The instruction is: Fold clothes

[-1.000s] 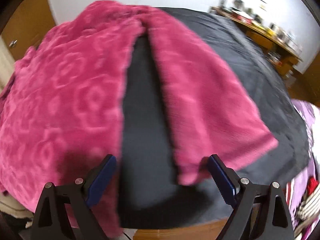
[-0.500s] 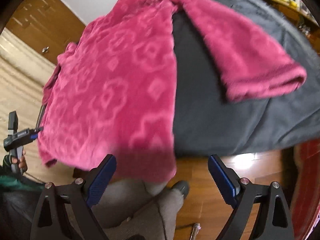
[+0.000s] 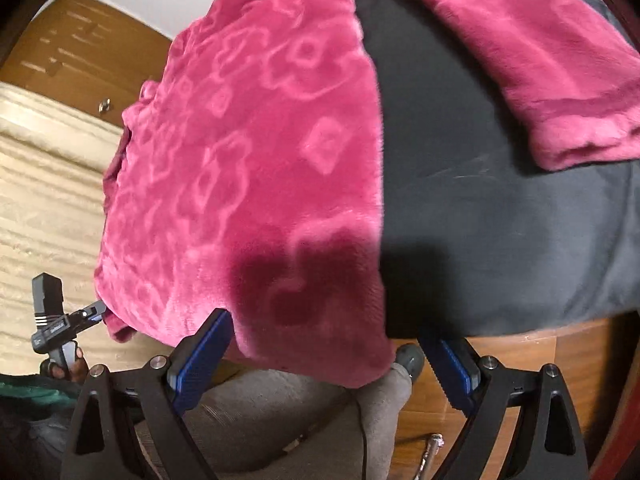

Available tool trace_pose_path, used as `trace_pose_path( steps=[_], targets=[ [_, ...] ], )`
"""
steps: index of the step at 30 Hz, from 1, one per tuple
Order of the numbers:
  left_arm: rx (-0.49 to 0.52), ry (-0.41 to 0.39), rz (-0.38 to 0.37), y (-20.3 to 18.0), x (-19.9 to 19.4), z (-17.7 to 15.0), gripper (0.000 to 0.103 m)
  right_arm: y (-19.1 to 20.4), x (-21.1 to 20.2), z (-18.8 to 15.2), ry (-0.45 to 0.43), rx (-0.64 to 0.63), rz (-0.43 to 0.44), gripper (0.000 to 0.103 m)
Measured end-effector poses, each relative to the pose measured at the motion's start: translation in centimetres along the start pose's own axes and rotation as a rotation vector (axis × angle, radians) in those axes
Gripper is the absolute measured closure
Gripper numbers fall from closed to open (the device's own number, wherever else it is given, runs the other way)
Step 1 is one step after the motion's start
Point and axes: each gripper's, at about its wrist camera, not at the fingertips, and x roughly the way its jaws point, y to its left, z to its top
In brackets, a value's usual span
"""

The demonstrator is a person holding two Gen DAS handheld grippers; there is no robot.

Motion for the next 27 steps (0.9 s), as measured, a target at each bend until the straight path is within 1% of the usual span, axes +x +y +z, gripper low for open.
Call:
trace_pose_path(
  steps=[2,4,5,6,7,8,9,10,12,13,16,17,19,20,21,22,23,24,25,26,27],
  targets=[
    [0.008,0.015,-0.006,-0.7,0.5,-0.4,0.025,0.5,0.3,0.0,0.009,-0.014,0.018,0.008],
    [0.026,0.024,-0.011,-1.4,1.1,-0.5,0.025,1.0,0.5,0.1,0.022,-0.029,0.057,0.008],
    [0.035,0.028,-0.013,-2.1,1.6,-0.1,0.025,1.5,0.7,0.1,0.035,-0.046,0.07,0.012],
    [0.045,0.031,-0.013,-3.2,2.5,0.8,0.03,2.0,0.8,0.0,0.05,-0.067,0.075,0.026],
    [0.055,0.034,-0.012,-4.3,3.4,1.8,0.048,2.3,0.9,-0.1,0.062,-0.079,0.078,0.047],
    [0.063,0.043,-0.009,-4.9,3.8,2.3,0.059,2.5,0.8,-0.2,0.073,-0.082,0.084,0.056],
    [0.069,0.058,-0.003,-5.0,3.7,2.6,0.075,2.6,0.4,-0.3,0.076,-0.083,0.1,0.065],
    [0.074,0.073,-0.005,-5.1,3.5,2.7,0.08,2.7,-0.1,-0.3,0.075,-0.085,0.119,0.07],
    [0.098,0.087,-0.03,-5.4,2.2,2.4,0.084,2.9,-1.1,-0.5,0.073,-0.091,0.161,0.076],
    [0.119,0.094,-0.044,-5.7,1.8,2.5,0.085,3.1,-1.8,-0.6,0.072,-0.098,0.185,0.079],
    [0.195,0.11,-0.098,-6.5,-0.5,2.1,0.085,4.0,-4.8,-0.8,0.054,-0.133,0.26,0.08],
    [0.216,0.11,-0.122,-6.0,-1.8,1.3,0.085,4.4,-5.7,-0.8,0.043,-0.143,0.275,0.08],
    [0.258,0.101,-0.175,-6.1,-4.1,0.8,0.085,4.6,-7.3,-0.5,0.015,-0.146,0.297,0.08],
    [0.27,0.101,-0.194,-6.8,-4.1,1.2,0.085,4.7,-7.9,-0.2,-0.001,-0.144,0.295,0.08],
    [0.279,0.104,-0.212,-8.0,-3.4,2.3,0.085,4.8,-8.3,0.1,-0.017,-0.142,0.285,0.08],
    [0.288,0.114,-0.219,-8.5,-3.1,2.7,0.085,4.7,-8.7,0.3,-0.03,-0.141,0.266,0.08],
    [0.297,0.127,-0.204,-8.0,-3.2,2.5,0.085,4.3,-8.7,0.4,-0.038,-0.139,0.231,0.08],
    [0.297,0.139,-0.16,-7.0,-2.9,2.6,0.084,3.9,-8.6,0.6,-0.044,-0.136,0.19,0.079],
    [0.287,0.151,-0.1,-5.7,-2.3,2.7,0.083,3.4,-8.3,0.9,-0.045,-0.124,0.156,0.079],
    [0.261,0.168,-0.049,-4.5,-1.4,2.9,0.082,3.0,-7.9,1.2,-0.042,-0.107,0.127,0.079],
    [0.219,0.191,-0.006,-3.4,-0.3,3.1,0.076,2.6,-7.7,1.4,-0.04,-0.092,0.107,0.077]
  ],
)
